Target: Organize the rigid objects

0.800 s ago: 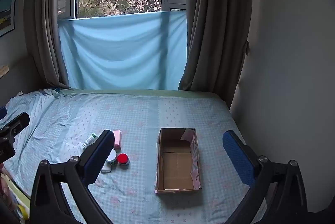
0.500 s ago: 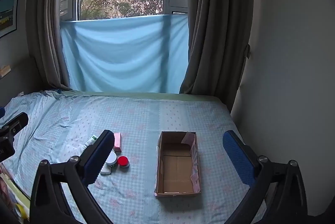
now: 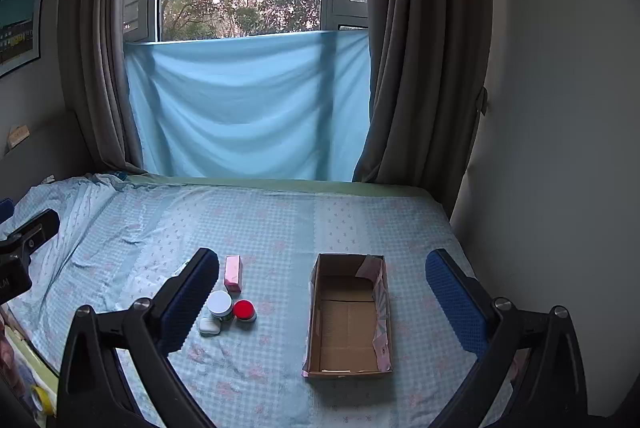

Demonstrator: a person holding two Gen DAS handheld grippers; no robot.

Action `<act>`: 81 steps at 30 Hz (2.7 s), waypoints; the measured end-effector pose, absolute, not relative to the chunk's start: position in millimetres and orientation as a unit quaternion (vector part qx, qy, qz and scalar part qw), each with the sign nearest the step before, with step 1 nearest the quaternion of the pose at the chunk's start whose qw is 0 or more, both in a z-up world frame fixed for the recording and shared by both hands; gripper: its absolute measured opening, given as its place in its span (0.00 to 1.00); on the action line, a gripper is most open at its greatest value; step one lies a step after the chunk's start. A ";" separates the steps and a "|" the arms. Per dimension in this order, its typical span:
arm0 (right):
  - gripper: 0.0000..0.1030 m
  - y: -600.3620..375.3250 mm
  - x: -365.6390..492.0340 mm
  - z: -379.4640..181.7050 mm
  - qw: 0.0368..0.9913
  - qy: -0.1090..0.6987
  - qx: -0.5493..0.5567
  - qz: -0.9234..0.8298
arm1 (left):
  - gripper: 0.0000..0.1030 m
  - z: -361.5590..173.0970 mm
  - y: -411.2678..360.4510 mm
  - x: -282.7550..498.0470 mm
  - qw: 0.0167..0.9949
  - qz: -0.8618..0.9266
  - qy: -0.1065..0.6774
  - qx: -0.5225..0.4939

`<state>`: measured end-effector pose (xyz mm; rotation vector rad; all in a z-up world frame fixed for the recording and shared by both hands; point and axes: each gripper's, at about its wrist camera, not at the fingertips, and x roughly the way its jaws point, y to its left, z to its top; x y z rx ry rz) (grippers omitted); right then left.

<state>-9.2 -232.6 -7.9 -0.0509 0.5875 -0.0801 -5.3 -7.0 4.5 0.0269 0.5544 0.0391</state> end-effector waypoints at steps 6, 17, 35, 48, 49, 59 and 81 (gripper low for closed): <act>1.00 -231.0 -11.2 -8.6 0.957 0.286 -0.033 -0.043 | 0.99 5.2 -4.3 -4.3 0.961 0.018 0.275 0.008; 1.00 -232.8 -10.5 -7.5 0.957 0.288 -0.018 -0.039 | 0.99 5.0 -6.0 -3.0 0.962 0.011 0.272 0.010; 1.00 -229.4 -13.7 -6.9 0.956 0.290 -0.018 -0.042 | 0.99 2.7 0.0 -1.1 0.960 0.004 0.280 -0.001; 1.00 -228.4 -14.8 -9.5 0.957 0.288 -0.016 -0.035 | 0.99 2.7 4.1 -0.3 0.959 0.006 0.283 -0.004; 1.00 -227.8 -15.0 -9.6 0.957 0.288 -0.016 -0.035 | 0.99 2.8 4.0 -0.3 0.959 0.006 0.283 -0.004; 1.00 -228.0 -14.5 -9.9 0.957 0.288 -0.016 -0.034 | 0.99 3.0 4.1 -0.3 0.959 0.006 0.283 -0.003; 1.00 -223.8 -5.6 -12.7 0.954 0.299 -0.011 -0.032 | 0.99 -9.3 17.2 20.4 0.947 0.008 0.322 -0.011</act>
